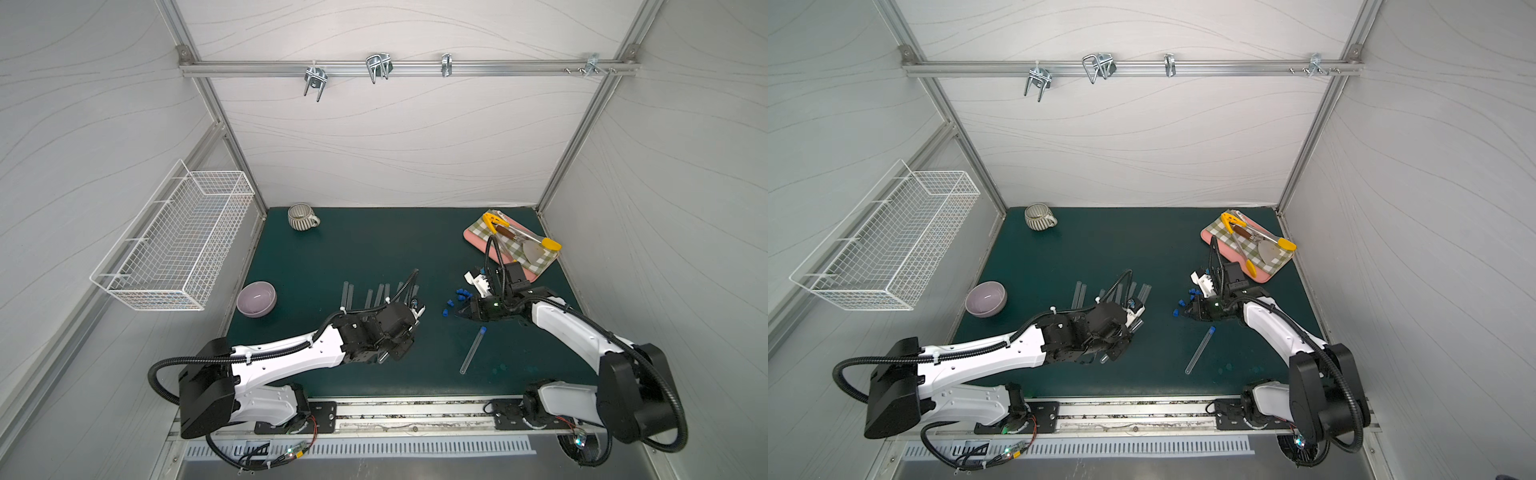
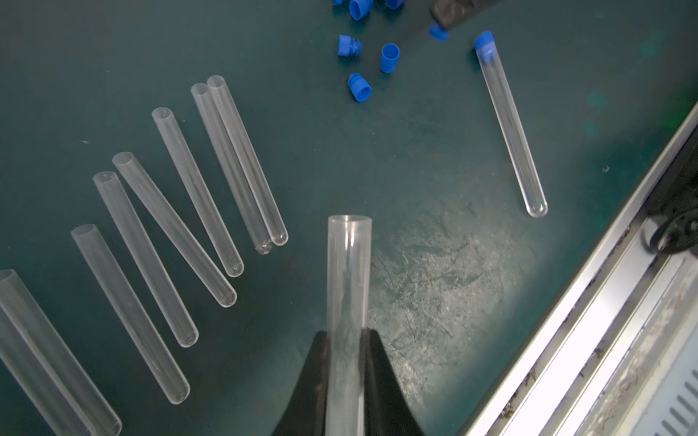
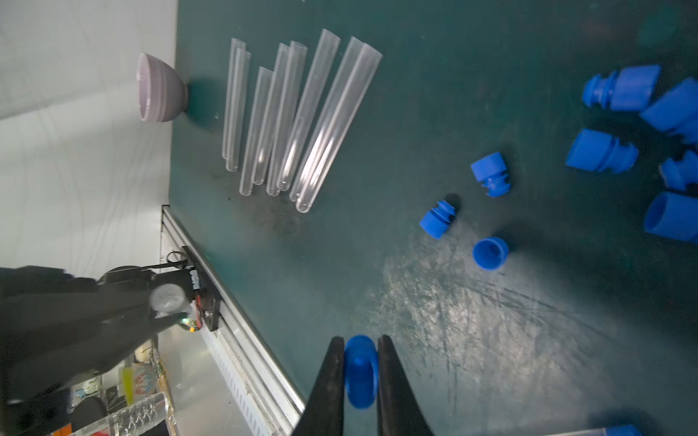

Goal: Remove stoppers from test tubes
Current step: Place the stopper at the center of the board.

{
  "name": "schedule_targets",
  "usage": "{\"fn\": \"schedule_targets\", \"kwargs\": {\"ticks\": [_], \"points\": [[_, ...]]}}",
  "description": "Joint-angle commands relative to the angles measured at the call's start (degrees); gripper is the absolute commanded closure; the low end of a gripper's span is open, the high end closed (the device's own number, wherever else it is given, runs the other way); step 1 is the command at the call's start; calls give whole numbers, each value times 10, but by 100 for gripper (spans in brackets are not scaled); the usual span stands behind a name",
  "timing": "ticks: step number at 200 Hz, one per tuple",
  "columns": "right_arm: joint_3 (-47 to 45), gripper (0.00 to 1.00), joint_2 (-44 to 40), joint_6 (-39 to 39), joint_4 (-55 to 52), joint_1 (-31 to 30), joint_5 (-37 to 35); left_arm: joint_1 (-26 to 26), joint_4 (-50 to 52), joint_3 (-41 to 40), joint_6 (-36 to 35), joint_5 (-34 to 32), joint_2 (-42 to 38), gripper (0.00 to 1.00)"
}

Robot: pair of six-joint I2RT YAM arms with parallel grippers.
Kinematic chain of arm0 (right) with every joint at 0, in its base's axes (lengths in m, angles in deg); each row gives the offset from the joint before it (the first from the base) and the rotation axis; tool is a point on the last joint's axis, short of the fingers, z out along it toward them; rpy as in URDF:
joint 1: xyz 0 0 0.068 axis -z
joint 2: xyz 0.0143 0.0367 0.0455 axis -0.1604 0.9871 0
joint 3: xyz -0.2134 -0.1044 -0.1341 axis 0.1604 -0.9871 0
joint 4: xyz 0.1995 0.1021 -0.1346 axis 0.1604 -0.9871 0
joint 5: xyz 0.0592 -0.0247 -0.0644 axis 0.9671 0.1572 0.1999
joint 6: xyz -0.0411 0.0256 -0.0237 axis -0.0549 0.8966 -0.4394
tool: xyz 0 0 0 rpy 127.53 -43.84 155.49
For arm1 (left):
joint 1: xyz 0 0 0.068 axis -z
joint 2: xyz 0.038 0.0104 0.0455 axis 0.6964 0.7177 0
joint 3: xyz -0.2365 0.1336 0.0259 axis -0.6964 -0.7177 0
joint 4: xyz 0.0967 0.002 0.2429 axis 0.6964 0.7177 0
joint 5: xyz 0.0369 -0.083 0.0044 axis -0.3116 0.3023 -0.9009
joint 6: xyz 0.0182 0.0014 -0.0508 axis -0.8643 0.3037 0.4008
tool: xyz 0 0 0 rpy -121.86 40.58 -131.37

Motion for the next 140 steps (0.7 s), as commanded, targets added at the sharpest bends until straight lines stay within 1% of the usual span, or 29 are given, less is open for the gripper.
{"fn": "schedule_targets", "kwargs": {"ticks": [1, 46, 77, 106, 140], "points": [[2, 86, 23, -10, 15, 1, -30, -7, -34, 39, 27, 6, 24, 95], [6, 84, 56, 4, 27, -17, -43, -23, -45, 85, 49, -2, 83, 95], [3, 82, 60, 13, 30, -24, -57, -34, -55, 110, 59, 2, 125, 95], [8, 80, 69, 16, 27, -30, -74, -38, -71, 126, 60, 9, 147, 95], [19, 79, 107, 18, 28, -32, -76, -44, -83, 139, 57, 12, 167, 95]]}}
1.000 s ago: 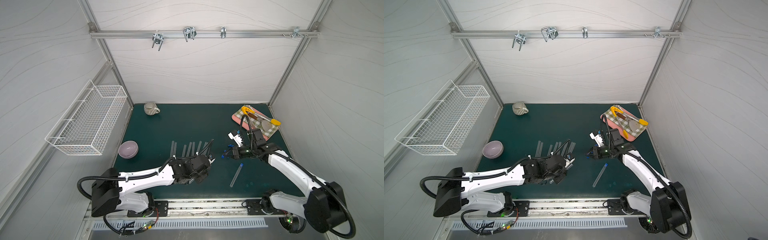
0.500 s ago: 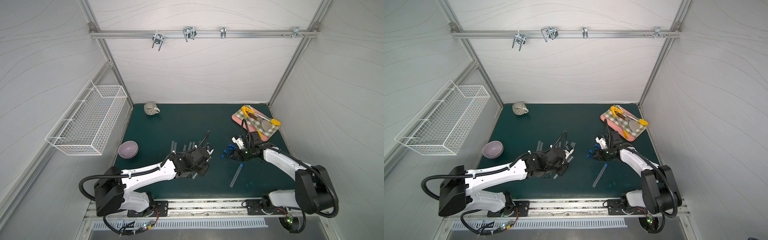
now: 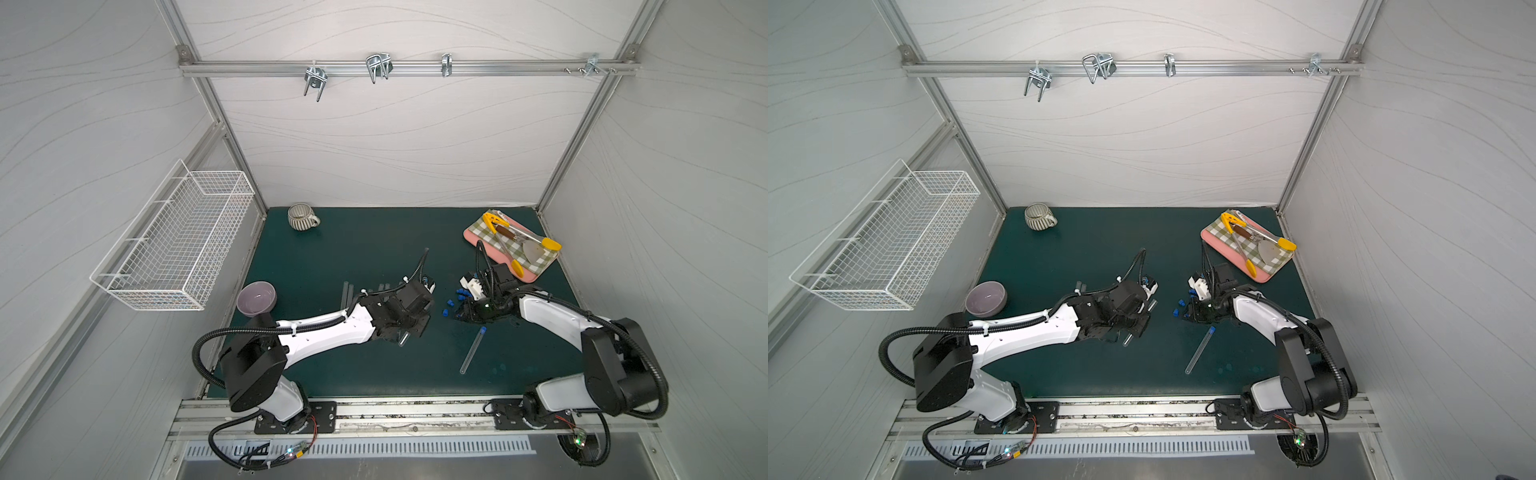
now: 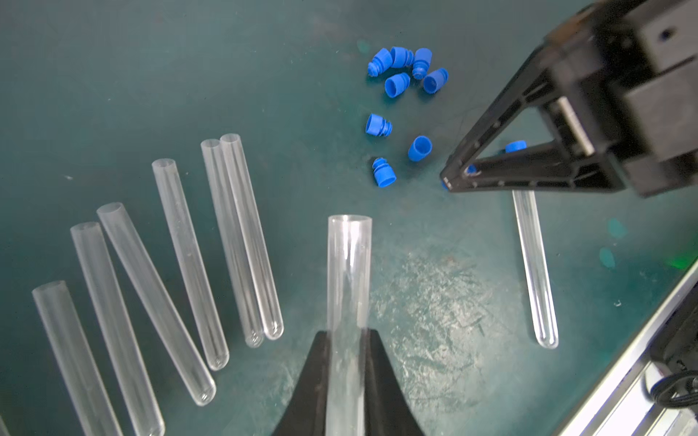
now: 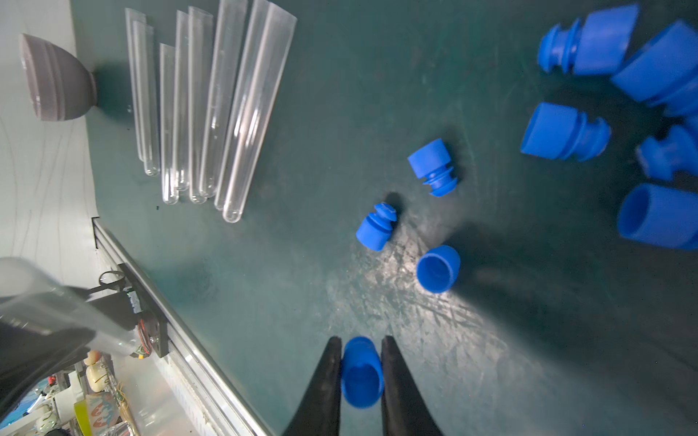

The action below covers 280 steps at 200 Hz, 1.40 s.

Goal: Remove stoppers from test tubes
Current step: Place the stopper at the center of the board, then place the test tube at the center of the board.

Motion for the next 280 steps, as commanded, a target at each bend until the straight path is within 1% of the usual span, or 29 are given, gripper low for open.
{"fn": "schedule_targets", "kwargs": {"ticks": [1, 44, 74, 105, 130, 148, 164, 190, 214, 235, 252, 280], "points": [[15, 79, 25, 3, 1, -6, -10, -6, -29, 31, 6, 5, 15, 95], [29, 76, 47, 3, -9, -23, -31, -16, -37, 43, 10, 5, 38, 95], [36, 72, 61, 4, -14, -33, -45, -20, -38, 57, 13, 0, 63, 95], [37, 68, 57, 4, -19, -34, -49, -26, -38, 62, 23, -5, 85, 95], [38, 67, 25, -3, -37, -35, -63, -32, -32, 72, 30, -10, 102, 95], [38, 65, -16, -2, -49, -36, -63, -34, -28, 86, 30, -13, 119, 94], [34, 62, -61, 5, -53, -35, -59, -36, -25, 102, 32, -17, 137, 94], [37, 56, -108, 13, -60, -34, -41, -42, -8, 140, 43, -28, 180, 93], [39, 48, -133, 13, -71, -30, -36, -46, 10, 172, 53, -34, 219, 92], [33, 41, -155, 12, -70, -14, -26, -48, 27, 194, 59, -47, 248, 92], [27, 38, -167, 7, -72, 0, -17, -50, 32, 206, 63, -57, 264, 91], [14, 37, -185, 0, -76, 19, -2, -56, 42, 226, 67, -64, 290, 90]]}}
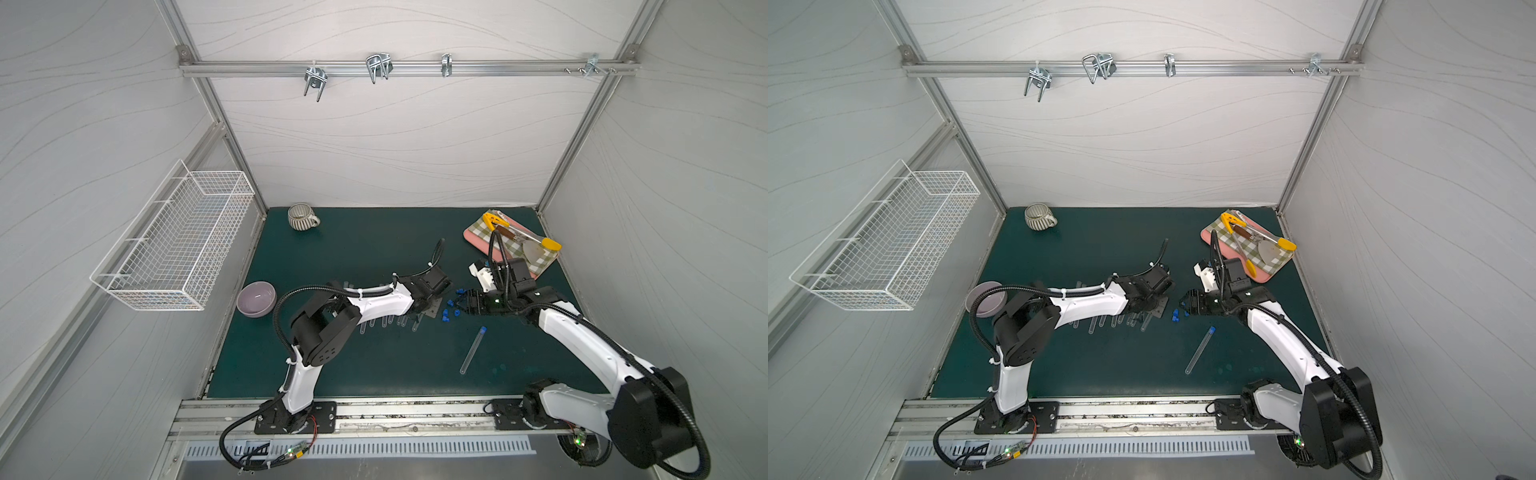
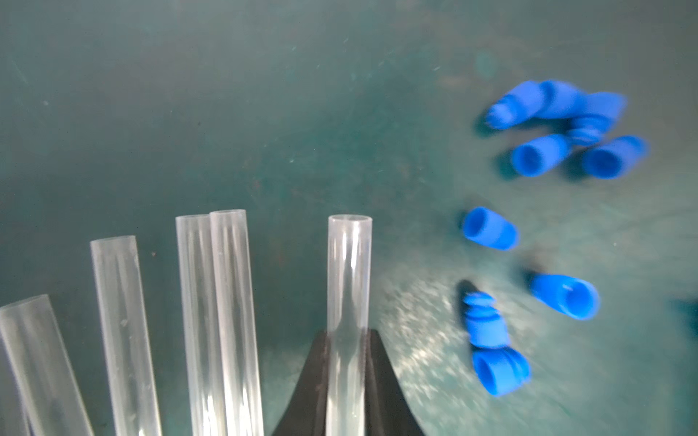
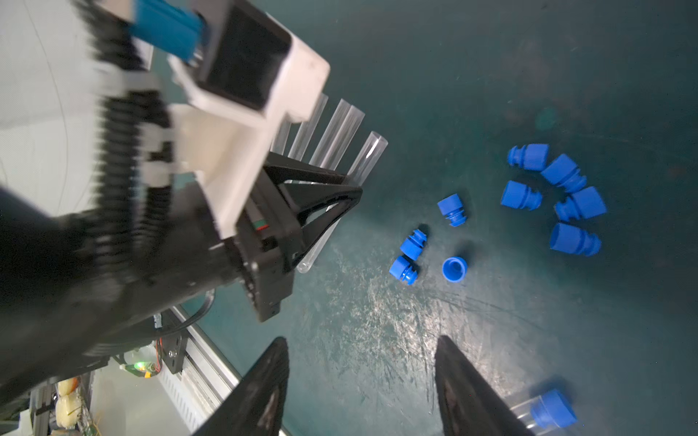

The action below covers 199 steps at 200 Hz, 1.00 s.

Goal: Remove stoppers from test tubes
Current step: Place the test tube at the center of the board.

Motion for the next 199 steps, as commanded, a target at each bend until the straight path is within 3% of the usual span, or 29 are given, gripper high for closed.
{"fn": "schedule_targets", "kwargs": {"ticks": [1, 36, 65, 86, 157, 199], "points": [[-14, 37, -21, -13, -21, 16, 26, -6, 20, 36, 17, -22, 22, 90], [-28, 37, -38, -17, -19, 51, 55, -9, 36, 58, 18, -23, 42, 83], [-30, 36, -48, -21, -22, 70, 67, -9, 47, 67, 17, -24, 40, 65], [-30, 36, -54, -20, -22, 76, 69, -8, 51, 67, 10, -28, 31, 58], [-50, 34, -57, 2, 18, 101, 89, 30, 88, 44, -3, -57, -73, 54], [-79, 31, -43, 18, 62, 164, 130, 87, 110, 29, 8, -25, -113, 52]]}}
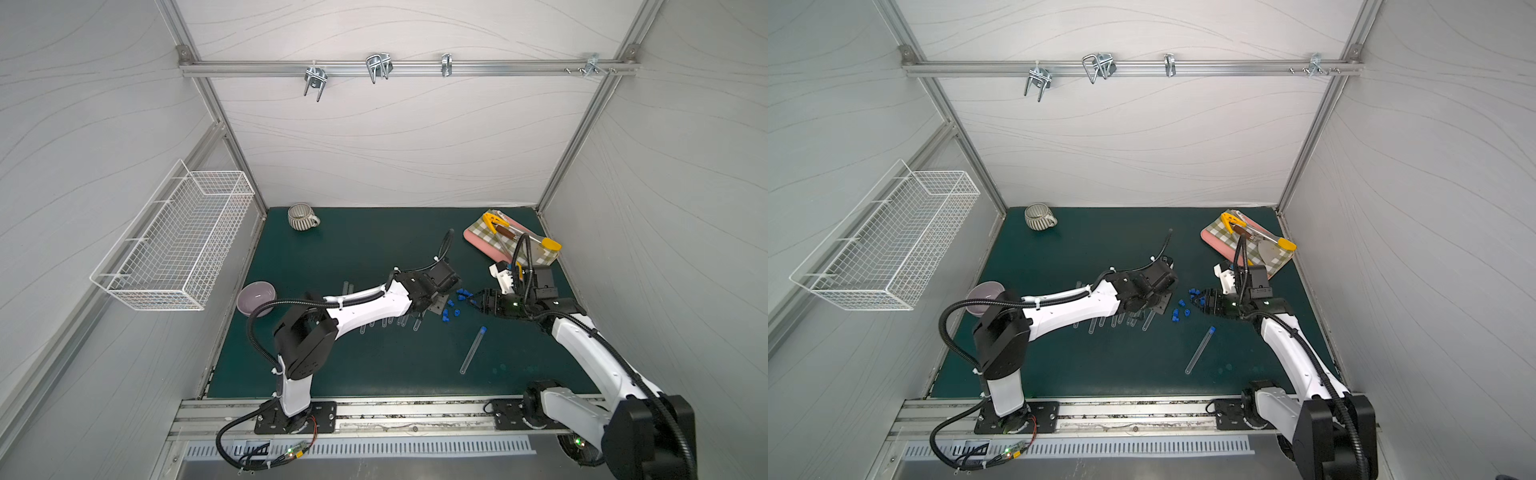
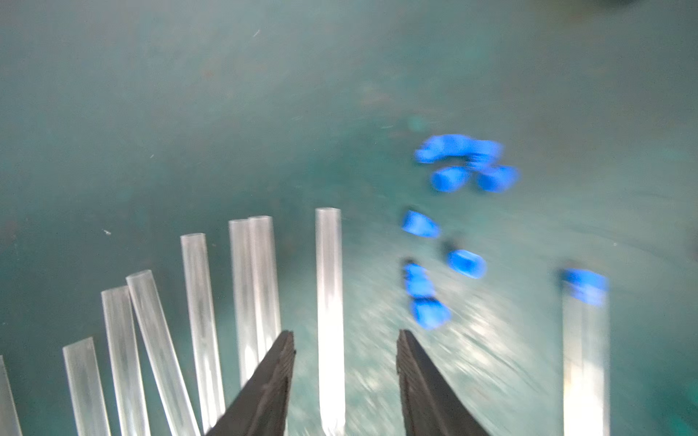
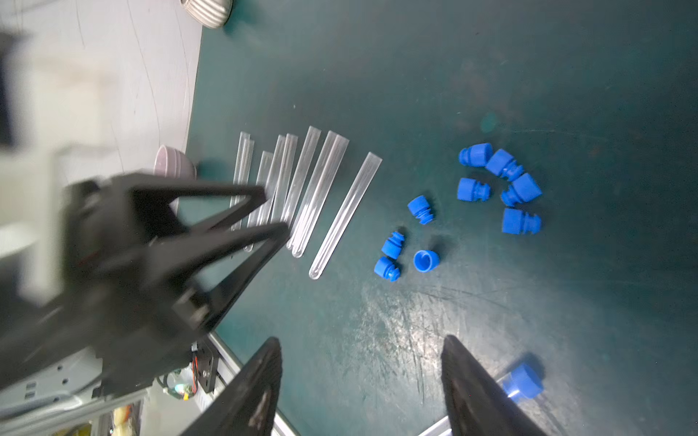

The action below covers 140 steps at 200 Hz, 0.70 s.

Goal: Remove stoppers from test tubes
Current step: Place the test tube at the center of the board, then move the test tube to the center of the board.

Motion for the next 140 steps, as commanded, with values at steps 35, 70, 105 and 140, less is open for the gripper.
{"fn": "schedule_targets", "kwargs": {"ticks": [35, 70, 105, 140], "points": [[-34, 24, 10, 15, 51, 82, 58, 72, 34, -3, 25, 33, -16, 45], [-45, 8, -8, 10, 43, 131, 73, 98, 23, 1, 37, 54, -12, 40], [-53, 2, -33, 15, 42, 145, 60, 117, 22, 19, 42, 59, 15, 37], [-58, 1, -41, 14, 41, 162, 57, 127, 13, 29, 50, 80, 44, 36]]}}
